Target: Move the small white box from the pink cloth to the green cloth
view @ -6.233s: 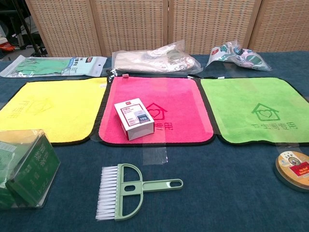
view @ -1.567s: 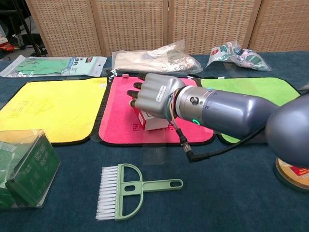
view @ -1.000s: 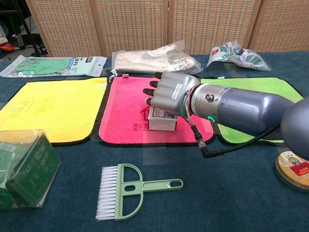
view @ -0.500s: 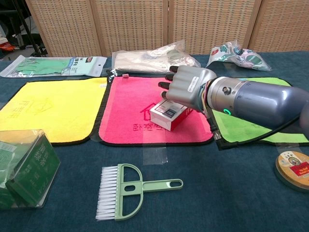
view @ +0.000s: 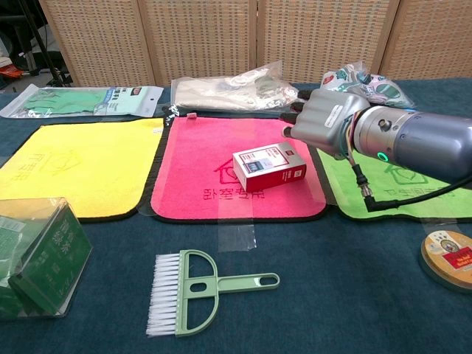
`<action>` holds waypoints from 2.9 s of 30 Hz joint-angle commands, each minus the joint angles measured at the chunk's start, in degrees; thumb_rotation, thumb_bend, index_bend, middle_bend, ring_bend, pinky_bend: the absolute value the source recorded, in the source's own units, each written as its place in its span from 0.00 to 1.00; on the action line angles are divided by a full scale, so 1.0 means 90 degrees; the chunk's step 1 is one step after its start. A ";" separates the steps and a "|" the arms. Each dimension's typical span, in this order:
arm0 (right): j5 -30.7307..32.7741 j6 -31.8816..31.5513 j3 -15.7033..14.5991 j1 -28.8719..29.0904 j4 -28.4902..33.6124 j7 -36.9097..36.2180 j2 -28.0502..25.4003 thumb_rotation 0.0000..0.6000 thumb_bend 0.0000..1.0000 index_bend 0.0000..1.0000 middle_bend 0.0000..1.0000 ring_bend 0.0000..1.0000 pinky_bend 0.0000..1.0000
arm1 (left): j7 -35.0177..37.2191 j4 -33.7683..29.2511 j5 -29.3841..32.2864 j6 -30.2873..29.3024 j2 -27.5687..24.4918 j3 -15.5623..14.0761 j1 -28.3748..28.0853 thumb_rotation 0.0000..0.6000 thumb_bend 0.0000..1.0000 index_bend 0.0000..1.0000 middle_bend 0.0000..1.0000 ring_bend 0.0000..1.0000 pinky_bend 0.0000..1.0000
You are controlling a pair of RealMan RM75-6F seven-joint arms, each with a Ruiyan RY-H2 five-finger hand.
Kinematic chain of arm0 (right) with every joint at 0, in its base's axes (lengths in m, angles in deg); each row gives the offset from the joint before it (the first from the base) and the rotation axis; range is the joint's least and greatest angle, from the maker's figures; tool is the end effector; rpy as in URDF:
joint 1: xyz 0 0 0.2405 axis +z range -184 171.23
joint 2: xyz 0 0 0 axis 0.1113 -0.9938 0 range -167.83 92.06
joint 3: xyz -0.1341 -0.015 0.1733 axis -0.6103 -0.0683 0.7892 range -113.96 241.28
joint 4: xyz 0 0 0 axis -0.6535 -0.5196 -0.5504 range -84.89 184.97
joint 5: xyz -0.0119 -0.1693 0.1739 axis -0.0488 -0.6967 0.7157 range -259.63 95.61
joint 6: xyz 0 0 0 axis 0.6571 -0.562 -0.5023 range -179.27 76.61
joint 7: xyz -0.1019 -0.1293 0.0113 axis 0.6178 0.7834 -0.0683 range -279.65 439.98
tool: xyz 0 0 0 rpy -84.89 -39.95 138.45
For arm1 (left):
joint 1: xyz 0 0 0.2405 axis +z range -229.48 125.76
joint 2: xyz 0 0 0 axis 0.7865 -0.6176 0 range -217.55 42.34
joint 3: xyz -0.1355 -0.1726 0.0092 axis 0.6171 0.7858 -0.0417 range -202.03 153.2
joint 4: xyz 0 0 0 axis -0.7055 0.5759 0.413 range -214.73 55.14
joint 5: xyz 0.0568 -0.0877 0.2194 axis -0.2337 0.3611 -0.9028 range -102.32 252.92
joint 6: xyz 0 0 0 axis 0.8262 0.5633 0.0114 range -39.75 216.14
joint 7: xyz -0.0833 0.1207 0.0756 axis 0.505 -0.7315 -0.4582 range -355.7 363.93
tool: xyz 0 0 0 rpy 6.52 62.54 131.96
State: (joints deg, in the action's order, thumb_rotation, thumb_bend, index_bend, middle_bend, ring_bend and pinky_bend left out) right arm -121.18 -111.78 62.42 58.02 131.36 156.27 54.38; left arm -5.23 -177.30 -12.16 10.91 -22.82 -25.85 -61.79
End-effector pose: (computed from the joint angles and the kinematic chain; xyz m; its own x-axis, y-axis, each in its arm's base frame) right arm -0.0823 -0.3666 -0.0800 0.9827 0.1305 0.1314 -0.0610 -0.4422 0.8949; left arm -0.2613 0.2019 0.0666 0.4718 0.1696 0.8652 0.8802 -0.1466 -0.4513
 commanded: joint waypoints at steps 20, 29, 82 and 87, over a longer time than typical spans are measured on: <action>-0.0287 -0.0544 0.0145 0.0146 0.0854 0.0624 0.0281 1.00 0.71 0.11 0.01 0.00 0.00 | 0.0001 0.0019 -0.0001 0.0069 0.0026 -0.0018 -0.0032 1.00 0.34 0.00 0.00 0.00 0.00; -0.0291 -0.0680 0.0220 0.0202 0.0990 0.0806 0.0608 1.00 0.71 0.11 0.01 0.00 0.00 | 0.0014 0.0022 -0.0017 0.0101 0.0032 -0.0038 -0.0046 1.00 0.34 0.00 0.00 0.00 0.00; -0.0334 -0.0772 -0.0230 -0.0760 0.0805 0.0059 -0.0303 1.00 0.71 0.11 0.01 0.00 0.00 | -0.0115 -0.0044 -0.0091 0.0204 0.0077 -0.0138 -0.0083 1.00 0.34 0.00 0.00 0.00 0.00; -0.0336 -0.0757 -0.0251 -0.0866 0.0775 -0.0037 -0.0409 1.00 0.71 0.11 0.01 0.00 0.00 | -0.0109 -0.0072 -0.0147 0.0190 0.0067 -0.0171 -0.0075 1.00 0.34 0.00 0.00 0.00 0.00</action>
State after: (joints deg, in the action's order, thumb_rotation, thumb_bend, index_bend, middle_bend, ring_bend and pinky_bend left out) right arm -124.22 -118.61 60.19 50.27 138.38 155.99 50.74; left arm -6.20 -177.95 -13.47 12.63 -22.21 -27.38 -62.47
